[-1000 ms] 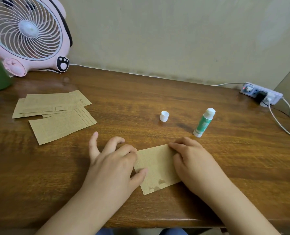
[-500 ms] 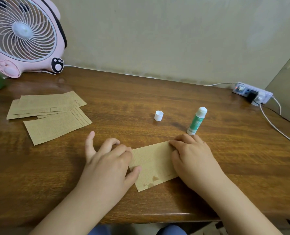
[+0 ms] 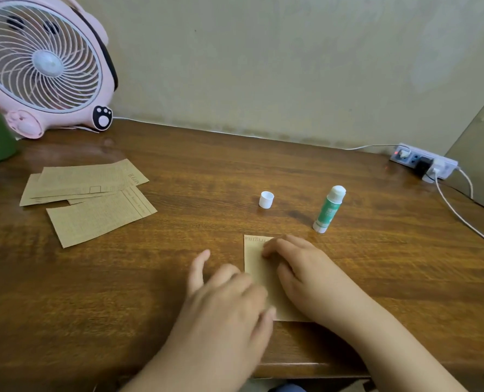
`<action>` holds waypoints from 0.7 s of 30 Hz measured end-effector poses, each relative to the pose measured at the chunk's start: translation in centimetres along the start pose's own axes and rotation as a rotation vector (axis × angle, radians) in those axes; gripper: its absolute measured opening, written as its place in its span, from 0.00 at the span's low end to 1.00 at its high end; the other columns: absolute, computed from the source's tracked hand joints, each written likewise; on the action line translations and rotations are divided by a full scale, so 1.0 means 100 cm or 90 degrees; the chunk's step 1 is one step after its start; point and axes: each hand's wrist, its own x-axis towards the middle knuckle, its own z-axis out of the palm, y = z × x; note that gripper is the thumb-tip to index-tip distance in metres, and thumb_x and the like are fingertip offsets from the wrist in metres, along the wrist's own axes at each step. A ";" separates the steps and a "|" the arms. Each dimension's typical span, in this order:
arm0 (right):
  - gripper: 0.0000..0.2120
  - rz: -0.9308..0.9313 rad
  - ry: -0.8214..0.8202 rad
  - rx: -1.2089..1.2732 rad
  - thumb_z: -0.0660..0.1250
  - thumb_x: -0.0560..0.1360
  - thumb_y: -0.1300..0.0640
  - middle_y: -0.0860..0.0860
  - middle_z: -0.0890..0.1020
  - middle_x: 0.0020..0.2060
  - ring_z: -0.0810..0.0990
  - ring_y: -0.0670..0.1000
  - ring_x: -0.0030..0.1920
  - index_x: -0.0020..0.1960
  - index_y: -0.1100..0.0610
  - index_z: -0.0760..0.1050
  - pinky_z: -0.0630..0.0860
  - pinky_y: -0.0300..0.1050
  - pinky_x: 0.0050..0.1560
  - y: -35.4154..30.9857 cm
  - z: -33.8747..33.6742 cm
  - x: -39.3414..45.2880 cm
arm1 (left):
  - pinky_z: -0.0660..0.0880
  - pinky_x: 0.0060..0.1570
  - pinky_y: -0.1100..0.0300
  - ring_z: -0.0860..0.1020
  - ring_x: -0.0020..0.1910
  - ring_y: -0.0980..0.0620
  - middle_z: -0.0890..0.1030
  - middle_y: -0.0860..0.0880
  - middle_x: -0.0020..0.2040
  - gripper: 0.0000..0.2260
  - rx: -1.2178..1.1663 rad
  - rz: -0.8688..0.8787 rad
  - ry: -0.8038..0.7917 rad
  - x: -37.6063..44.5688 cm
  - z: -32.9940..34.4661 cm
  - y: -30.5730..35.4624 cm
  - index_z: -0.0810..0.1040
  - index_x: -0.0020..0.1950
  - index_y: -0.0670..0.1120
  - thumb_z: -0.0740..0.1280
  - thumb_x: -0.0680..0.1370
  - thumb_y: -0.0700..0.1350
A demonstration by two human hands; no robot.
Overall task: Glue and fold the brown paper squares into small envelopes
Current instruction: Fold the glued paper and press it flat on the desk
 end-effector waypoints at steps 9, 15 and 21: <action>0.38 -0.017 0.007 -0.120 0.37 0.65 0.52 0.50 0.73 0.61 0.68 0.53 0.54 0.71 0.54 0.67 0.68 0.46 0.59 -0.007 0.016 0.015 | 0.37 0.72 0.47 0.48 0.72 0.64 0.54 0.64 0.74 0.44 0.016 -0.077 -0.255 0.048 0.002 -0.035 0.56 0.75 0.56 0.42 0.62 0.73; 0.29 0.081 0.069 -0.232 0.45 0.67 0.48 0.51 0.80 0.44 0.77 0.55 0.44 0.50 0.58 0.82 0.73 0.50 0.47 0.006 0.009 0.009 | 0.38 0.73 0.46 0.47 0.72 0.64 0.53 0.66 0.74 0.45 0.029 -0.080 -0.256 0.046 0.005 -0.036 0.55 0.75 0.57 0.39 0.61 0.73; 0.26 0.038 0.076 -0.225 0.48 0.68 0.52 0.44 0.80 0.48 0.75 0.53 0.50 0.57 0.48 0.79 0.56 0.50 0.52 -0.007 0.016 0.017 | 0.39 0.73 0.46 0.47 0.73 0.64 0.53 0.66 0.74 0.44 0.033 -0.083 -0.247 0.047 0.006 -0.035 0.55 0.76 0.58 0.39 0.61 0.72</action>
